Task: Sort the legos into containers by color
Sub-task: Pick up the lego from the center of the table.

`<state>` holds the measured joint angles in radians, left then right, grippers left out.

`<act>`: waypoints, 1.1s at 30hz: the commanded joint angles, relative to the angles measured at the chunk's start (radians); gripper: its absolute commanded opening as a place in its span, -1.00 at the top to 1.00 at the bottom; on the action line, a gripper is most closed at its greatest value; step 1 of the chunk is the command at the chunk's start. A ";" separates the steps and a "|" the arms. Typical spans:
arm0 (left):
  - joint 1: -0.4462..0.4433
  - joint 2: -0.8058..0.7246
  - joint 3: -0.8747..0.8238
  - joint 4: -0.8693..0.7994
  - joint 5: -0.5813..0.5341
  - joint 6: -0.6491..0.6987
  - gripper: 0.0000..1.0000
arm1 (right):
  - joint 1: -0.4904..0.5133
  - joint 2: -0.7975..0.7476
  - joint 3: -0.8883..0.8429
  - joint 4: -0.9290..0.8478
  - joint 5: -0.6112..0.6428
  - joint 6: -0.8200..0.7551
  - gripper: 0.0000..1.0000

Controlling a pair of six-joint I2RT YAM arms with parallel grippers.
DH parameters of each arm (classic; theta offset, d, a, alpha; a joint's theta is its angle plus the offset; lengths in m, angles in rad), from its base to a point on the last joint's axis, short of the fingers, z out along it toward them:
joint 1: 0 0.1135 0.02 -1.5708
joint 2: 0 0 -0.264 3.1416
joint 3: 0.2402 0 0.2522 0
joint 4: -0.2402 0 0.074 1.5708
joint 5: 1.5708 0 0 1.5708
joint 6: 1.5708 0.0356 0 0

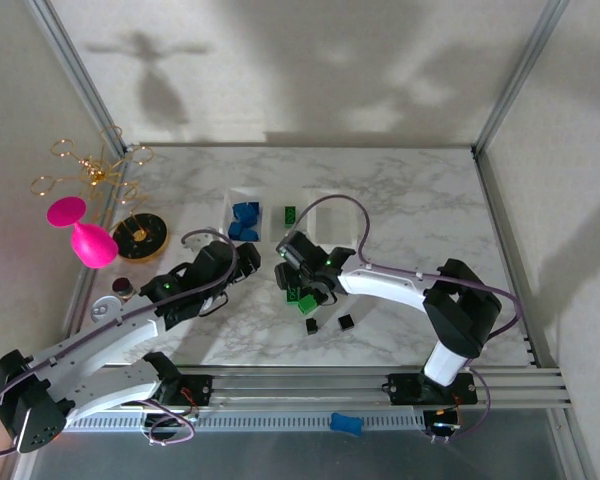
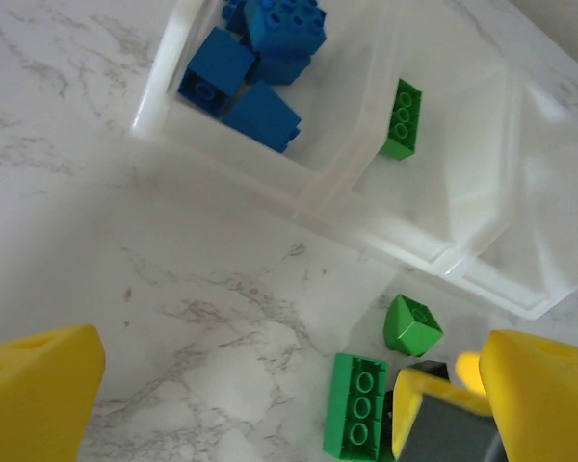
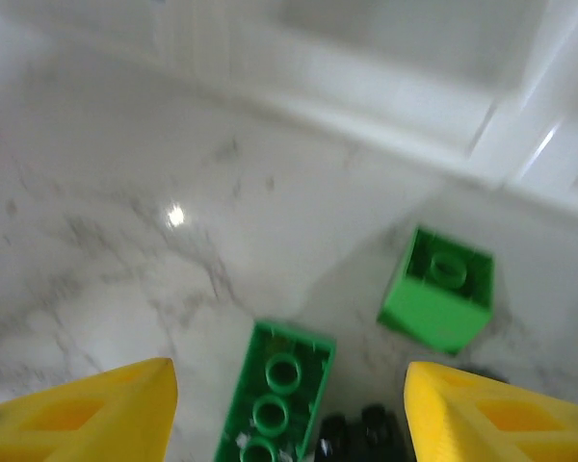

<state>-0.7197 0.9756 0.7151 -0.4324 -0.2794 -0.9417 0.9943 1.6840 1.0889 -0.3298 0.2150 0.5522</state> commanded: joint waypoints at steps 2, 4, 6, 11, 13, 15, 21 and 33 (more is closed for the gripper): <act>-0.011 -0.039 -0.048 -0.038 0.023 -0.041 -0.99 | 0.018 0.001 -0.022 -0.019 0.003 0.055 -0.27; -0.011 -0.051 -0.056 -0.046 0.020 -0.047 -0.99 | 0.022 0.019 -0.019 -0.023 0.012 0.055 -0.27; -0.011 -0.060 -0.066 -0.050 0.018 -0.049 -0.99 | 0.022 0.040 -0.012 -0.023 0.014 0.055 -0.27; -0.010 -0.068 -0.075 -0.056 0.012 -0.054 -0.99 | 0.032 0.090 0.034 -0.037 0.042 0.038 -0.24; -0.011 -0.070 -0.075 -0.065 0.005 -0.055 -0.99 | 0.035 0.104 0.041 -0.036 0.040 0.034 -0.24; -0.011 -0.074 -0.076 -0.072 -0.002 -0.057 -0.99 | 0.038 0.121 0.049 -0.035 0.042 0.032 -0.21; -0.011 -0.081 -0.078 -0.080 -0.010 -0.055 -0.99 | 0.060 0.156 0.077 -0.044 0.064 0.028 -0.14; -0.010 -0.123 -0.083 -0.106 -0.032 -0.067 -0.99 | 0.079 0.223 0.123 -0.048 0.070 0.011 0.12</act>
<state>-0.7250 0.8715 0.6472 -0.5018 -0.2817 -0.9852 1.0565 1.8828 1.1816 -0.3595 0.2661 0.5709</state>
